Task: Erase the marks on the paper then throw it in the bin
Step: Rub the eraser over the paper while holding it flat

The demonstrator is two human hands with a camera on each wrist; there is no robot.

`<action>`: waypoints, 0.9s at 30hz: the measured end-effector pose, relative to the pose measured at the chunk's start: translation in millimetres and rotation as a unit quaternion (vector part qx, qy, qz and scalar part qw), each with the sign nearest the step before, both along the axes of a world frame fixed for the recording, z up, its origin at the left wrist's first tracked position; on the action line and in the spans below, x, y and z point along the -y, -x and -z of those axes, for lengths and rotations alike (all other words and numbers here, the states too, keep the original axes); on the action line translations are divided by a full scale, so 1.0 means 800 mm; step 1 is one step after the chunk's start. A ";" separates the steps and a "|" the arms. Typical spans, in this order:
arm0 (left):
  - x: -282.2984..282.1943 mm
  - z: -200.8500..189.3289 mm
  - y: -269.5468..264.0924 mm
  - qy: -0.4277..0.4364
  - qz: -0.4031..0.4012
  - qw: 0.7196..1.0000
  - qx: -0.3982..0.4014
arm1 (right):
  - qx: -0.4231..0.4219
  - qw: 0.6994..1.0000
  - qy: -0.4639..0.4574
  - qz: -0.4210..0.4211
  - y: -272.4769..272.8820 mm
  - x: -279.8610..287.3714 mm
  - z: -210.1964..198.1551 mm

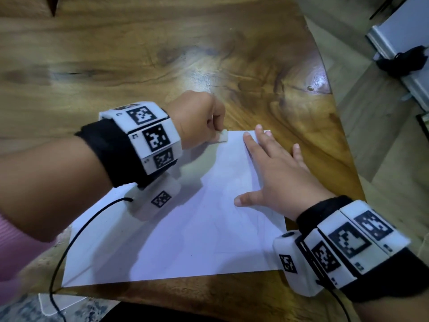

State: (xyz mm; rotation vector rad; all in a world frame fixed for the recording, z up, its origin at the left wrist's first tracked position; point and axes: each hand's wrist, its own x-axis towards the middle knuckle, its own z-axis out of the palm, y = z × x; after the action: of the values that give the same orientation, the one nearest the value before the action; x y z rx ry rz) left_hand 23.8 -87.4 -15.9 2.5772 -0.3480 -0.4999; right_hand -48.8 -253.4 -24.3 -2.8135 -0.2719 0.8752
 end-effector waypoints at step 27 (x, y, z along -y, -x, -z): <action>0.046 -0.010 0.012 -0.010 0.069 0.997 0.033 | 0.003 1.000 0.002 -0.008 -0.002 0.000 0.002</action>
State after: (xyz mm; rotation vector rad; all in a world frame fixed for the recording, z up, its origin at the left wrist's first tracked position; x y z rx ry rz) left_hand 14.0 -124.3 -7.7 2.6049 -0.5510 -0.4689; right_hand -47.2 -253.6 -25.7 -2.8217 -0.2929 0.8727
